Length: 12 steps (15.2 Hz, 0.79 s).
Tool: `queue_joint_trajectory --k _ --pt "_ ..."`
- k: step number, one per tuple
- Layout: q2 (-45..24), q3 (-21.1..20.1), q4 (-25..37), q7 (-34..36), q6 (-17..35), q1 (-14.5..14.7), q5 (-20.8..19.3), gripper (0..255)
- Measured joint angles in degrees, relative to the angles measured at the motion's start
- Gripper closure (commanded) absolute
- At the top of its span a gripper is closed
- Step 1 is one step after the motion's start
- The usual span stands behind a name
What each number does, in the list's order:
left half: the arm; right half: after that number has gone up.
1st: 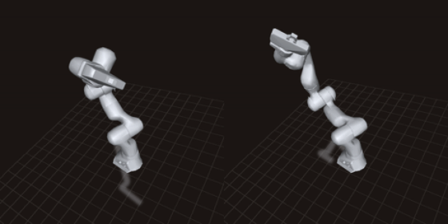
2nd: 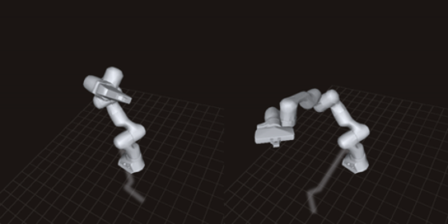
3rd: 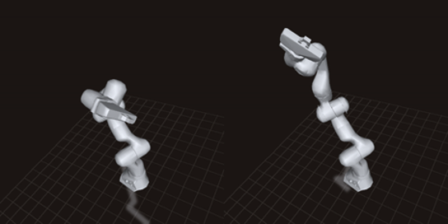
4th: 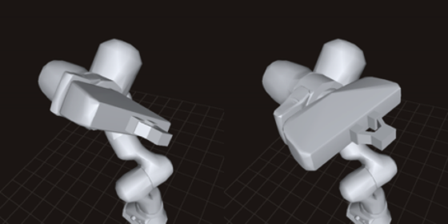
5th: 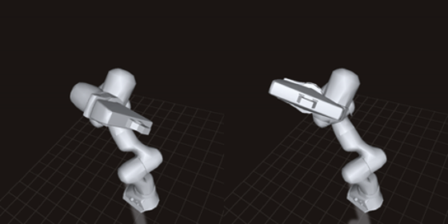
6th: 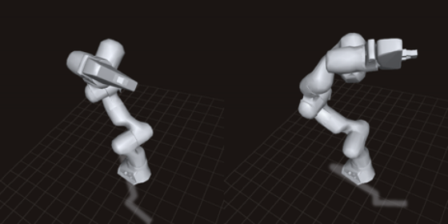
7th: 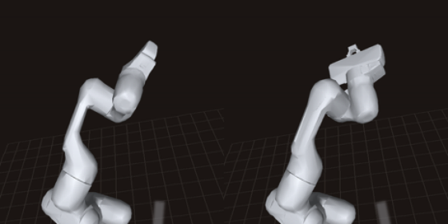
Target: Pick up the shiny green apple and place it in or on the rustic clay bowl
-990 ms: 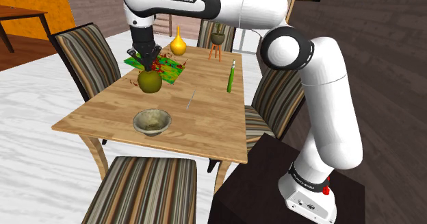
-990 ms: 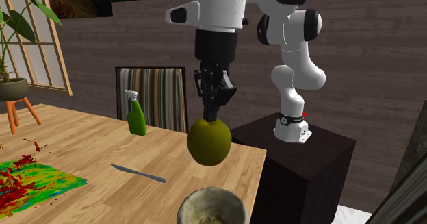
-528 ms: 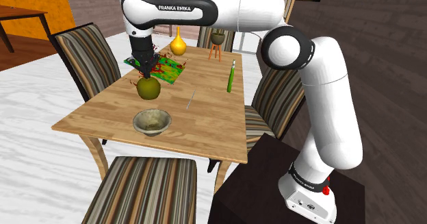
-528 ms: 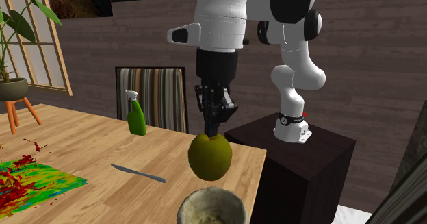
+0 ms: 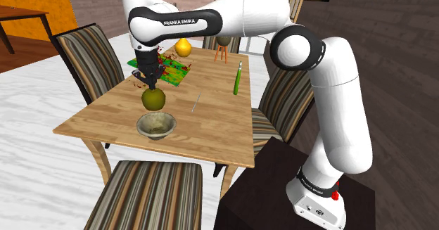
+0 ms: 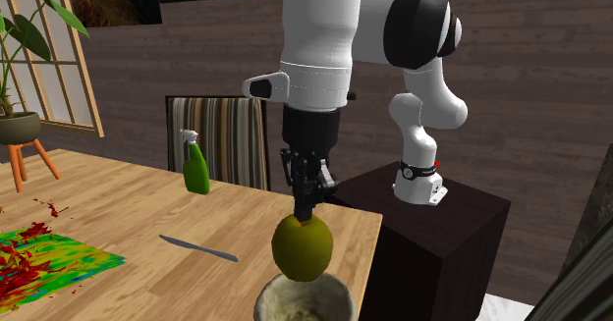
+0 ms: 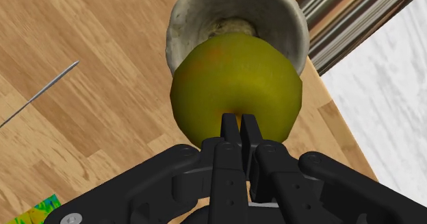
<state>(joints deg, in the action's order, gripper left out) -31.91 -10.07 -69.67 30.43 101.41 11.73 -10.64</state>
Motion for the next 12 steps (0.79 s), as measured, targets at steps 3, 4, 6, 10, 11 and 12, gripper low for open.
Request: queue_joint_trajectory --k 3,4,6,10,11,12 --pt "0.11 0.04 -2.41 0.19 2.29 -0.22 -0.05 255" --pt "-0.14 0.06 -2.82 0.31 2.95 -0.2 -0.11 255" --pt "-0.31 0.11 -4.14 0.39 4.43 -0.34 -0.18 255" --pt "-0.62 0.17 -6.65 0.8 7.19 -0.41 -0.36 255" --pt "-0.79 0.2 -7.01 0.86 7.73 -0.43 -0.41 255" --pt "-0.96 0.21 -7.05 0.9 7.93 -0.41 -0.44 255"
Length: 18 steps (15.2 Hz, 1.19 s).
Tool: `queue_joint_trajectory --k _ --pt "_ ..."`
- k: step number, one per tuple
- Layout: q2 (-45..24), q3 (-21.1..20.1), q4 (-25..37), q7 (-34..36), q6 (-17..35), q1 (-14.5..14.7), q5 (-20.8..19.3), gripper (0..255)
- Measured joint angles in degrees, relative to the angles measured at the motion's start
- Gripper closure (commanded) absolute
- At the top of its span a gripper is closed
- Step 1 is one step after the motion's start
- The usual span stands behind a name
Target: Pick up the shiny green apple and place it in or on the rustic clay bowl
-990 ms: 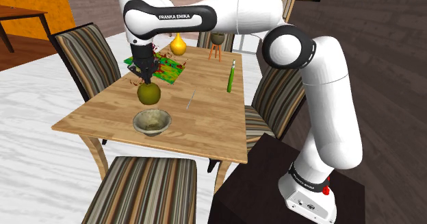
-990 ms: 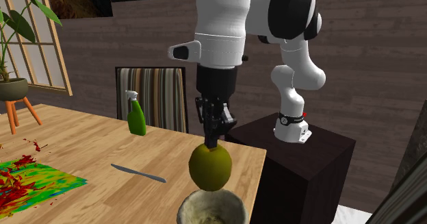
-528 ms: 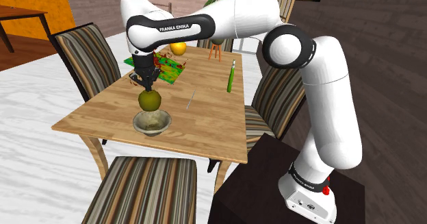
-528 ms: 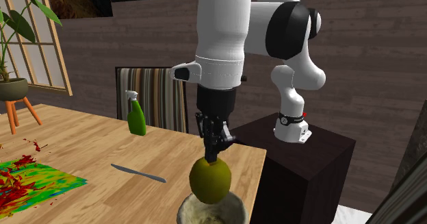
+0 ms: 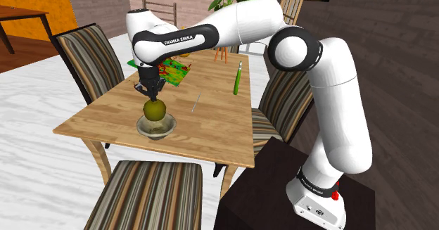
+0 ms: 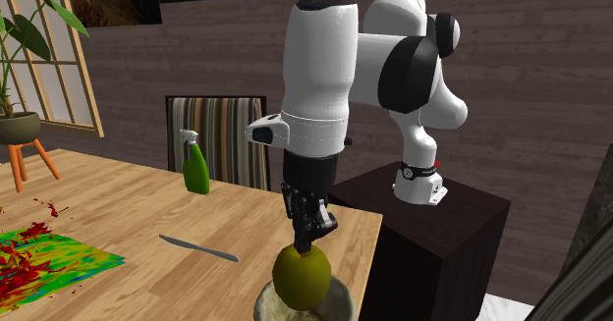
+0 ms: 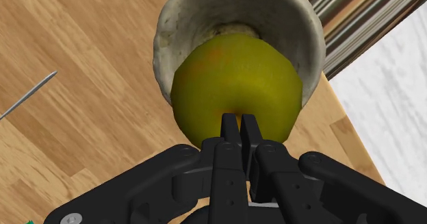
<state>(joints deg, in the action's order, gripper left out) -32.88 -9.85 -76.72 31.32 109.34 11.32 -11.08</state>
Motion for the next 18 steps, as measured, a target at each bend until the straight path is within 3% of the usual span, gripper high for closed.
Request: queue_joint_trajectory --k 5,6,12,18 --pt "0.04 0.01 -0.39 0.04 0.38 -0.03 -0.02 255" --pt "0.04 0.01 -0.4 0.04 0.39 -0.03 -0.02 0" --pt "0.04 0.01 -0.39 0.04 0.39 -0.03 -0.02 0" --pt "1.03 -0.25 4.93 -0.37 -5.84 0.51 0.35 0"
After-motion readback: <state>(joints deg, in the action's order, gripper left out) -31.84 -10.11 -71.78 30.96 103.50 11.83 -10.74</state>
